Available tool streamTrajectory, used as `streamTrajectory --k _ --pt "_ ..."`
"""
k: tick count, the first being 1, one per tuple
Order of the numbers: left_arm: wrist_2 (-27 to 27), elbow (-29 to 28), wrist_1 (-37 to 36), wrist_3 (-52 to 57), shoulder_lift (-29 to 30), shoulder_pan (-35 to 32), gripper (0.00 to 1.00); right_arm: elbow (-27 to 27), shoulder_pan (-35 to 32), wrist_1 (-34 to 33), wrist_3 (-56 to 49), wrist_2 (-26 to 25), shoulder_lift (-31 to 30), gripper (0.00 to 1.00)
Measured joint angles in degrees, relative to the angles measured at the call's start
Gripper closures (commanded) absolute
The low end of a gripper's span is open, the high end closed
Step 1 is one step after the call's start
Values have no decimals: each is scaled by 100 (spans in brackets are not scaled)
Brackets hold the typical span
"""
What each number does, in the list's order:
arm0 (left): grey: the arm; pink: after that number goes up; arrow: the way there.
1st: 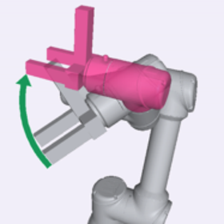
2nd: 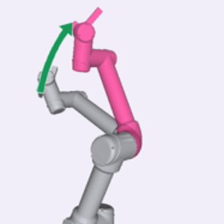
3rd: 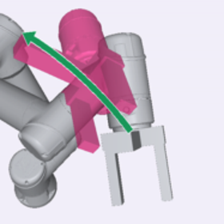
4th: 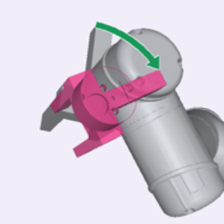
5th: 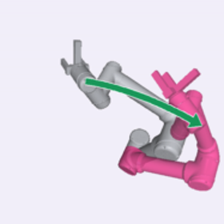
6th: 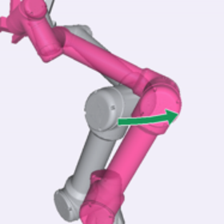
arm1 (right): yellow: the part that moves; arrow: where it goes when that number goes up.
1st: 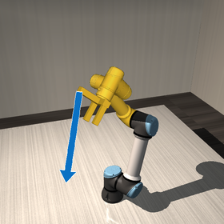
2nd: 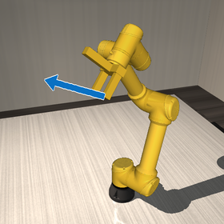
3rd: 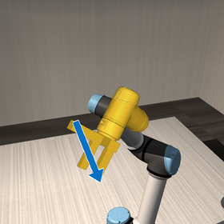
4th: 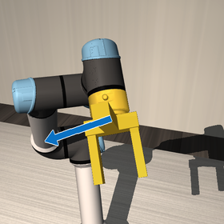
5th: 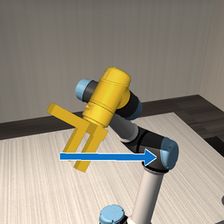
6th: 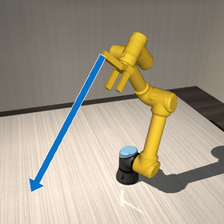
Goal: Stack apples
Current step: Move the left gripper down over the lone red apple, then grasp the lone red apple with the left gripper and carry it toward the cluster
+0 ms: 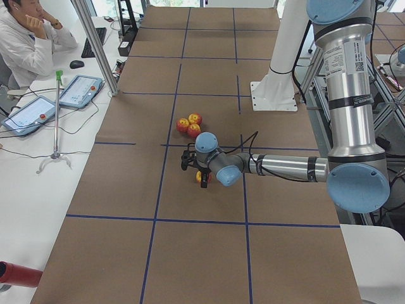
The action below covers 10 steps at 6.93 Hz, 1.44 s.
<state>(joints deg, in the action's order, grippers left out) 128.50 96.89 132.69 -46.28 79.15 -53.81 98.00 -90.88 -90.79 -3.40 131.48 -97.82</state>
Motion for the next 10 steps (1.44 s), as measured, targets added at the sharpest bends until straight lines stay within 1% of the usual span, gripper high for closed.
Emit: streamTrajectory --k 4,5,6,7,8,10 --pt "-43 -280 -6 -37 243 79 0 0 0 0 0 0 0 0" --pt "-133 -379 -6 -26 335 123 21 0 0 0 -2 0 0 0" --pt "-213 -475 -6 -9 424 158 55 0 0 0 -1 0 0 0" --pt "-247 -534 -4 10 462 201 79 0 0 0 1 0 0 0" --pt "-261 -552 -1 18 466 277 100 0 0 0 0 0 0 0" --pt "-265 -450 -10 -8 415 388 100 0 0 0 2 0 0 0"
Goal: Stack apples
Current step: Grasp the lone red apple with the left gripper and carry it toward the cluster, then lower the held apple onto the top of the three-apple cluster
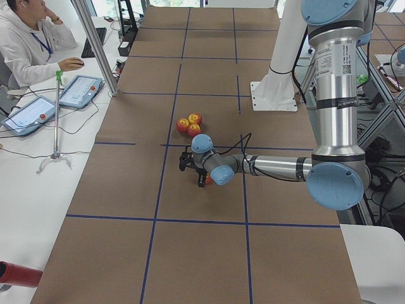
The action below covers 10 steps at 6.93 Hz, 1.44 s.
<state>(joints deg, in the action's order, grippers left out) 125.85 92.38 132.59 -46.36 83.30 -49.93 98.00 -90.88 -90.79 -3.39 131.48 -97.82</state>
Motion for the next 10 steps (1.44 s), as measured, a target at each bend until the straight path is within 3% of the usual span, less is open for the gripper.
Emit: streamTrajectory --k 2,3,6,7,10 --pt "22 506 -244 -31 -38 -45 100 0 0 0 2 0 0 0" --pt "38 830 -745 -37 114 -63 100 0 0 0 4 0 0 0" --pt "51 1125 -3248 -66 2041 -56 100 0 0 0 -3 0 0 0" --pt "53 1096 -3651 -91 2447 -30 100 0 0 0 -4 0 0 0" --pt "12 713 -3858 -596 3080 298 100 0 0 0 -4 0 0 0"
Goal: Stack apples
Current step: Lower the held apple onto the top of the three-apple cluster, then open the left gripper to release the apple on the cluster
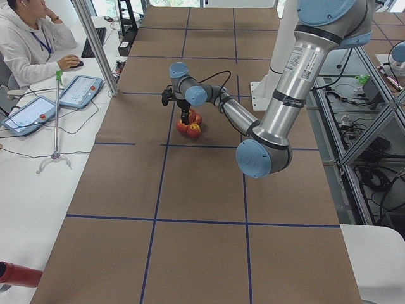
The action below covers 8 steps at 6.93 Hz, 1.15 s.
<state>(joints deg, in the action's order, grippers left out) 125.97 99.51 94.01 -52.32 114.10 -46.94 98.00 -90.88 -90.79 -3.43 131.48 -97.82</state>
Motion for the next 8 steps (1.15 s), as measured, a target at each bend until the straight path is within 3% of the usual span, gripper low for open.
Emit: streamTrajectory --k 8 --pt "-222 -294 50 -83 190 269 100 0 0 0 0 0 0 0"
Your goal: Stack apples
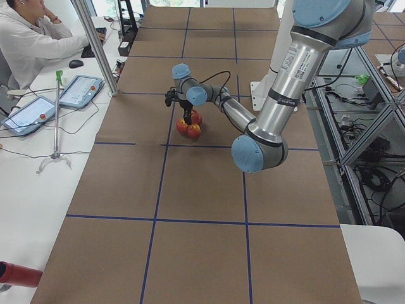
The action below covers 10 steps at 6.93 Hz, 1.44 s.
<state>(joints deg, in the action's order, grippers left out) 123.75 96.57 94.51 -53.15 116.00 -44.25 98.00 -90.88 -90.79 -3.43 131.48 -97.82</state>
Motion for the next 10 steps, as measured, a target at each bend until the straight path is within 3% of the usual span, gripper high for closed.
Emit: streamTrajectory --k 2,3,4,5,6,10 --pt "-16 -38 91 1 1 4 100 0 0 0 1 0 0 0" --pt "-17 -64 135 4 2 4 88 0 0 0 4 0 0 0" --pt "-18 -98 193 6 2 4 64 0 0 0 2 0 0 0" --pt "-18 -122 250 6 2 4 11 0 0 0 1 0 0 0" --pt "-18 -154 320 11 0 4 0 0 0 0 2 0 0 0" --pt "-166 -154 470 -23 -12 -1 0 0 0 0 0 1 0 0"
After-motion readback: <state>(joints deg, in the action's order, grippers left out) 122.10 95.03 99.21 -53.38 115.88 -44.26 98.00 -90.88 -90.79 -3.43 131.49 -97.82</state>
